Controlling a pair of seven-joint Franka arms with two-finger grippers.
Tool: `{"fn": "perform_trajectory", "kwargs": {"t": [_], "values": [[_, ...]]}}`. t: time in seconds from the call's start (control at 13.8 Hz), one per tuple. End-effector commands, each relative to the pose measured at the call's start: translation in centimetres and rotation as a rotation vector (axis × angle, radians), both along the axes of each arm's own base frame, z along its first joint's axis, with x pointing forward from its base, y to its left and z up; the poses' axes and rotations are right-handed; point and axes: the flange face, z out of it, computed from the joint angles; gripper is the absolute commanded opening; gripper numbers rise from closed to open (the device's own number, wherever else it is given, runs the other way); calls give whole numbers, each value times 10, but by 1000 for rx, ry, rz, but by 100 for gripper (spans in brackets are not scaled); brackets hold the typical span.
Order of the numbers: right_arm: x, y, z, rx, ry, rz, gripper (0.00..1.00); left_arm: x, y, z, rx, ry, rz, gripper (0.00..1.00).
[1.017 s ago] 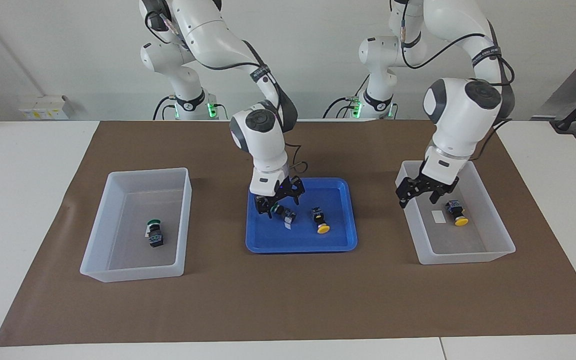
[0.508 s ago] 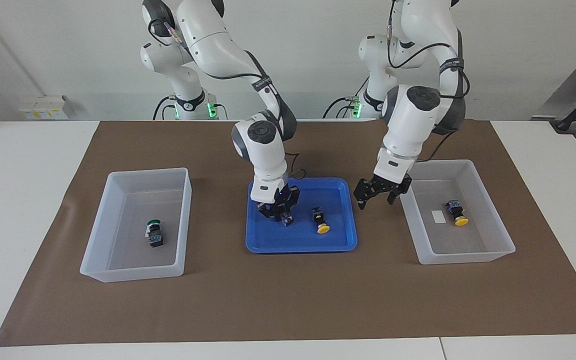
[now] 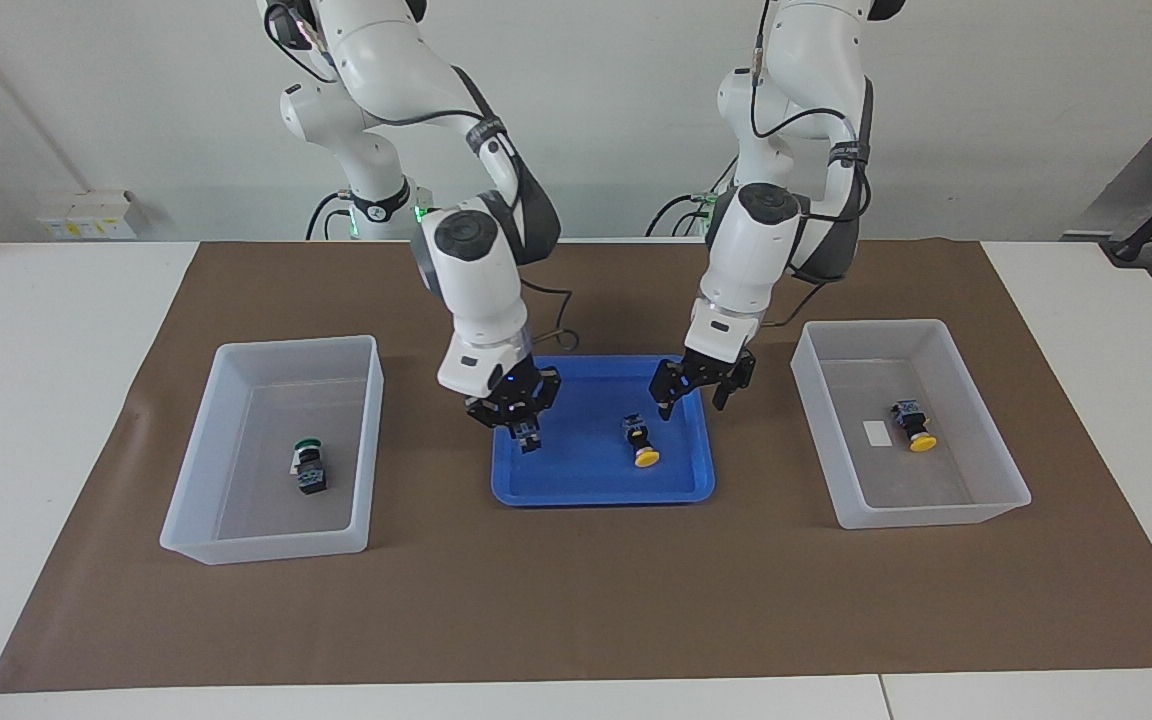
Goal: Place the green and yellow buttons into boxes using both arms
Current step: 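Carry the second green button with the right gripper while the left gripper reaches yellow, then release the green button in the box while the left gripper grasps the yellow button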
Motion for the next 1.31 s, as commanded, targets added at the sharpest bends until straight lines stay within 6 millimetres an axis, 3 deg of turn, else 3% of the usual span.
{"fn": "perform_trajectory", "kwargs": {"t": [0.0,0.15,0.36,0.51,0.73,0.8,0.87,0.94,1.02,1.09,1.16,1.23], "values": [[5,-69,29,-23,11,-31,0,-4,-20,-30,-30,-20,18,100],[16,-132,29,-46,15,-49,0,-5,-38,-51,-62,-48,25,100],[23,-210,27,-72,12,13,0,-1,-39,-59,-73,-63,29,100],[21,-261,15,-87,18,45,0,-2,-43,-68,-73,-63,23,99],[17,-310,-22,-105,3,57,0,-7,-50,-74,-70,-54,11,86],[17,-313,-34,-107,-1,51,0,-8,-51,-74,-69,-53,9,79],[17,-313,-43,-107,3,44,11,-9,-51,-76,-67,-50,7,71],[18,-313,-46,-108,-4,36,30,-10,-52,-76,-67,-49,6,64],[18,-309,-49,-104,0,22,53,-11,-53,-76,-67,-49,4,54],[18,-307,-48,-101,1,4,70,-10,-52,-76,-67,-48,7,44],[18,-306,-48,-99,2,-5,100,-11,-53,-76,-66,-47,6,35],[20,-307,-46,-96,0,-11,100,-11,-52,-76,-65,-44,6,22]]}}
